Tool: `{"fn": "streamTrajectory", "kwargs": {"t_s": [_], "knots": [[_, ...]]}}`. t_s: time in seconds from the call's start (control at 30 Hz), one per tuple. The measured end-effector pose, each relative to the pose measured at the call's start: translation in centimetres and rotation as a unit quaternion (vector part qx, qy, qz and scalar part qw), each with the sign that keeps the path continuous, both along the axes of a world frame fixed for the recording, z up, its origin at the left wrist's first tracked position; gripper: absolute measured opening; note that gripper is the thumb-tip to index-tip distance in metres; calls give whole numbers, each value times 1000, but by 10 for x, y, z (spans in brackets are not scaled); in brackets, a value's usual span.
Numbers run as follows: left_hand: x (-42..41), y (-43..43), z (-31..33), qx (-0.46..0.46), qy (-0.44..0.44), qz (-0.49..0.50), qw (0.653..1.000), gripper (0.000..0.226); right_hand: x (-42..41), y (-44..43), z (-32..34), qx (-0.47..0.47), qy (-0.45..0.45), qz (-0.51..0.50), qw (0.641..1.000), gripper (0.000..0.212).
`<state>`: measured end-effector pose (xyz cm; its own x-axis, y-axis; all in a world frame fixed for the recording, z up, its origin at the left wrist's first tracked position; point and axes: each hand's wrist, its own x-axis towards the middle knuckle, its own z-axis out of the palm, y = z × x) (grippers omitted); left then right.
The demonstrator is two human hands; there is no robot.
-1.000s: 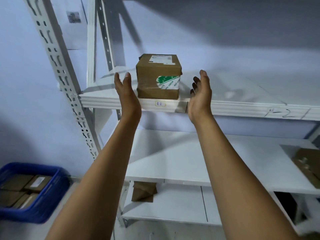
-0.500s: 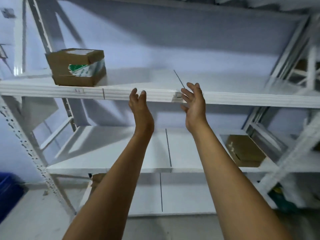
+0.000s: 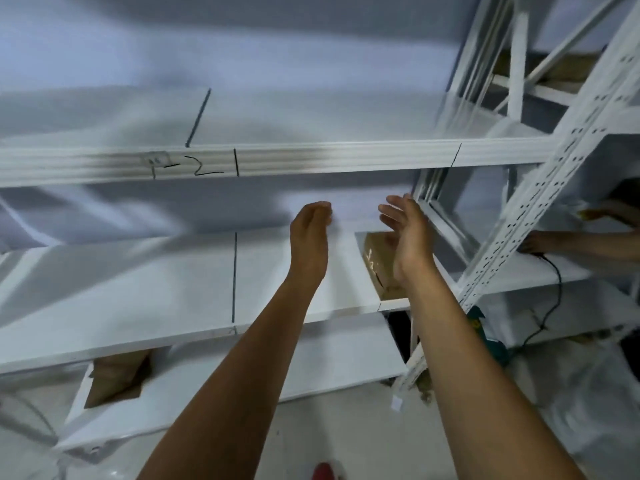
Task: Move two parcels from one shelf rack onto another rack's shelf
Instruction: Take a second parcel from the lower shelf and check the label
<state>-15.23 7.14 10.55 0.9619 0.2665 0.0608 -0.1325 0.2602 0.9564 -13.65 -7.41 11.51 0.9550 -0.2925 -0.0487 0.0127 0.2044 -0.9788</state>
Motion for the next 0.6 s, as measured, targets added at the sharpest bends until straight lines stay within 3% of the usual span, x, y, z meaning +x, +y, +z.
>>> {"fn": "streamTrajectory", "kwargs": {"t_s": [0.37, 0.5, 0.6], "knots": [[159, -95, -82, 76, 169, -53, 981, 20, 146, -105, -77, -67, 127, -53, 988, 46], [184, -118, -122, 133, 222, -84, 962, 10, 172, -126, -107, -127, 178, -46, 975, 32], [200, -135, -150, 150, 286, -104, 941, 45, 191, -141, -130, -213, 200, -18, 956, 32]]}}
